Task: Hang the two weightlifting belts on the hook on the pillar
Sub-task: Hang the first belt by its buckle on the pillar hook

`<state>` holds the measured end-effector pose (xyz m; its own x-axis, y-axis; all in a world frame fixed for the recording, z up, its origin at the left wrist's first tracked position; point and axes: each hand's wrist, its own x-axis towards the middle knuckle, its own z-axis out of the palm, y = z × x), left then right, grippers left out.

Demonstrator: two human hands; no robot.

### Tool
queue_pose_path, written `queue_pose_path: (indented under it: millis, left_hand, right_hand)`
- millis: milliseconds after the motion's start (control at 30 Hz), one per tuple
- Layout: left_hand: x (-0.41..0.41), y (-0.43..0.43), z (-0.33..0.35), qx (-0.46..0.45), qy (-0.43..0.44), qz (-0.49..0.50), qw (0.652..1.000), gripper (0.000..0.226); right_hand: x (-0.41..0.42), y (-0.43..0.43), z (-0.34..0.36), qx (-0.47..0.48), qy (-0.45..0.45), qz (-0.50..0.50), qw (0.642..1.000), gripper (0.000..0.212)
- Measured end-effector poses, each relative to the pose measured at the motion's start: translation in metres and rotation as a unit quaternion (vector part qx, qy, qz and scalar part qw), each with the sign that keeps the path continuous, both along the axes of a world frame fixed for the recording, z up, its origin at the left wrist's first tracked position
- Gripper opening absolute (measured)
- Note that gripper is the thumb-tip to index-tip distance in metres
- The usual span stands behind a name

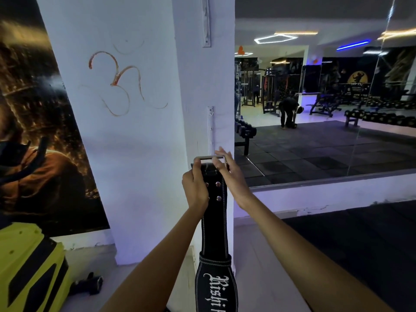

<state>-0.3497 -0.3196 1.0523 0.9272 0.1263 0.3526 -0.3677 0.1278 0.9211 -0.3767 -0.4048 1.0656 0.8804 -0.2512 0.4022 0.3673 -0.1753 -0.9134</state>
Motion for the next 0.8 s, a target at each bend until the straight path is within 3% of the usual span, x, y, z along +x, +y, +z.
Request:
queue_pose_path:
  millis: [133, 300, 467, 533, 800]
  left_hand:
    - [0.001, -0.017, 0.019, 0.010, -0.035, 0.018, 0.999, 0.050]
    - [0.015, -0.023, 0.045, 0.154, -0.072, 0.195, 0.966, 0.056]
    - [0.043, -0.041, 0.073, 0.115, -0.143, 0.087, 0.979, 0.051]
    - [0.065, -0.046, 0.088, 0.122, -0.179, 0.097, 0.971, 0.059]
    - [0.186, -0.069, 0.207, 0.060, -0.274, 0.135, 0.950, 0.053]
  right_hand:
    - [0.007, -0.001, 0.008, 0.051, -0.120, -0.080, 0.988, 0.034]
    - [0.028, -0.005, 0.035, 0.035, -0.211, -0.212, 0.954, 0.036]
    - [0.059, -0.024, 0.064, 0.002, -0.198, -0.269, 0.943, 0.042]
    - [0.079, -0.030, 0.079, -0.020, -0.200, -0.278, 0.940, 0.050]
    - [0.208, -0.057, 0.198, -0.054, -0.267, -0.270, 0.924, 0.056]
